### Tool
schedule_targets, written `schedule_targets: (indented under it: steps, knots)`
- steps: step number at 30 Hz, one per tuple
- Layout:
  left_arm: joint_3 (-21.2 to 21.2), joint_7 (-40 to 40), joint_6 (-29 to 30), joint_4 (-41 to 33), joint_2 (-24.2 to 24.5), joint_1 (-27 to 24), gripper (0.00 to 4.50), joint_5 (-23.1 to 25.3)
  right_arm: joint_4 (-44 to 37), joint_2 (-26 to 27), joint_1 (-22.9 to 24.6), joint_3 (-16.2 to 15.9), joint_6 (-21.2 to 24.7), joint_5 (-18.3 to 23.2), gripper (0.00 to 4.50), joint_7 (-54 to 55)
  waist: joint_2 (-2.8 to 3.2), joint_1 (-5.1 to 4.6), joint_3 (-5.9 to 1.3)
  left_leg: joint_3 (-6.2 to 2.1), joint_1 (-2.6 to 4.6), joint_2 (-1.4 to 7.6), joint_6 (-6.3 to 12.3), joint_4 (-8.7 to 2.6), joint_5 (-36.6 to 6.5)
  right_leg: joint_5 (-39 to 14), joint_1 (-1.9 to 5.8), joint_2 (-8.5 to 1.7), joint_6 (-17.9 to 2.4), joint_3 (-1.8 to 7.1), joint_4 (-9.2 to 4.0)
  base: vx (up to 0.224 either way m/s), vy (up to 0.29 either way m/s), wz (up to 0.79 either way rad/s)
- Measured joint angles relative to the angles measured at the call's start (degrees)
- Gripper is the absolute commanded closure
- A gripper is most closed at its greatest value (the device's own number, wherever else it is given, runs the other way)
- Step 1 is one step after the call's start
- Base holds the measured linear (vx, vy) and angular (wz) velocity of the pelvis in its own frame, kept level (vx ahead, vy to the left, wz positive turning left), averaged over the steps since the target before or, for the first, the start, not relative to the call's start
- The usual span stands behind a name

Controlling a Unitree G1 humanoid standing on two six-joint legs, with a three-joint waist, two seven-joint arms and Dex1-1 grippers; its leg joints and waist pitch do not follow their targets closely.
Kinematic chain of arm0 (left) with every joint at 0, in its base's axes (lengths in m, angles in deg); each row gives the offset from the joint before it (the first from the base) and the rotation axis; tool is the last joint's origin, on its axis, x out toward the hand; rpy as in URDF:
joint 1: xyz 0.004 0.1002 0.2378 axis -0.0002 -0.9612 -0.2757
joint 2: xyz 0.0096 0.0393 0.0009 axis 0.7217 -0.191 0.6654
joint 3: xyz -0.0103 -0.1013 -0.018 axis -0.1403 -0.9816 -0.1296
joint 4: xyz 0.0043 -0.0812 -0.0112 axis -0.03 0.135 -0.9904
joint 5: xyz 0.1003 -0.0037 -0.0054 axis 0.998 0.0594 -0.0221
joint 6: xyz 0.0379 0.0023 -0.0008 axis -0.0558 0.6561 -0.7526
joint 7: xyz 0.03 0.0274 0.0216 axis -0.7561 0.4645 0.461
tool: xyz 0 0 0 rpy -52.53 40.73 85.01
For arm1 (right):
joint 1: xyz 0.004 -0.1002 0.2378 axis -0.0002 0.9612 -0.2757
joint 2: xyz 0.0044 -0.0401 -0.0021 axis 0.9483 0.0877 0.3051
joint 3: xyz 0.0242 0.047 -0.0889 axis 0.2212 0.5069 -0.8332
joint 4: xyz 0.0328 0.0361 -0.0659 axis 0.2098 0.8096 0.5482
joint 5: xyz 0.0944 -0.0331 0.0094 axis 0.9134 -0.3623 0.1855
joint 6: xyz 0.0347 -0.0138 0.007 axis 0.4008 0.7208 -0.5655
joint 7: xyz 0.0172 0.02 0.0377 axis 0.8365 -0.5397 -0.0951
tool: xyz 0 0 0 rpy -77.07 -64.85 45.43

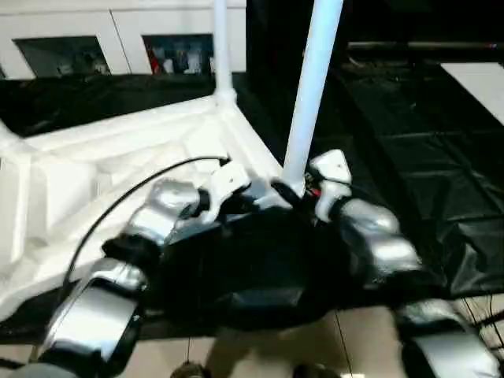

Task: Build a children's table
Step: Rotate leg to tighten

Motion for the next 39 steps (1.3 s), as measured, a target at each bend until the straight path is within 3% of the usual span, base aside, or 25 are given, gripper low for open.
schedule_targets:
  steps: [4, 8, 13, 21, 32, 39]
  knots:
    - [0.1, -7.1, -0.3, -2.9, 3.0, -2.3, 4.50, -1.7, -5.0, -5.9, 2.3, -2.3, 2.8, 2.2, 0.52, -13.7, -0.04, 0.02, 0.02, 0.00, 0.01, 0.03, 0.00, 0.01, 0.0, 0.0, 0.01, 0.02, 0.0, -0.02, 0.01, 0.000, 0.000, 0.00]
    - [1.2, -15.1, 2.1, -7.2, 6.0, -4.3, 4.50, -3.8, -5.8, -6.7, 3.0, -4.3, 3.7, 3.1, 0.52, -19.5, -0.10, 0.08, 0.06, 0.00, -0.01, 0.07, -0.01, 0.00, 0.0, 0.0, -0.04, 0.02, 0.0, -0.06, 0.04, 0.000, 0.000, 0.00]
    - [3.0, -20.2, 3.8, -10.5, 7.2, -5.1, 4.50, -4.5, -7.1, -6.7, 3.0, -6.6, 4.4, 3.0, 0.52, -22.5, -0.21, 1.53, 0.12, 0.06, -0.13, 0.07, -0.01, 0.13, 0.0, 0.0, -0.04, -0.04, 0.0, -0.02, 0.03, 0.000, 0.000, 0.00]
    - [3.1, -20.1, 3.8, -10.6, 7.3, -5.1, 4.50, -4.4, -6.7, -7.2, 2.4, -6.8, 4.0, 1.5, 0.67, -24.2, -0.23, 1.56, 0.13, 0.07, -0.17, 0.06, -0.01, 0.17, 0.0, 0.0, -0.04, -0.06, 0.0, -0.03, 0.04, 0.000, 0.000, 0.00]
    - [3.1, -19.4, 3.8, -10.6, 7.4, -5.1, 4.50, -4.3, -4.9, -6.5, 1.4, -7.0, 3.5, 1.5, 1.67, -24.8, -0.29, 1.46, 0.12, 0.06, -0.15, 0.06, -0.01, 0.18, 0.0, 0.0, -0.04, -0.06, 0.0, -0.03, 0.10, 0.000, 0.000, 0.00]
    - [2.7, -16.4, 3.6, -9.6, 7.1, -4.8, 4.50, -4.1, -2.7, -4.5, 1.1, -5.7, 2.7, 1.3, 1.76, -20.5, -0.39, 1.26, 0.06, 0.05, -0.08, 0.06, -0.01, 0.19, 0.0, 0.0, -0.03, -0.04, 0.0, -0.01, 0.14, 0.000, 0.000, 0.00]
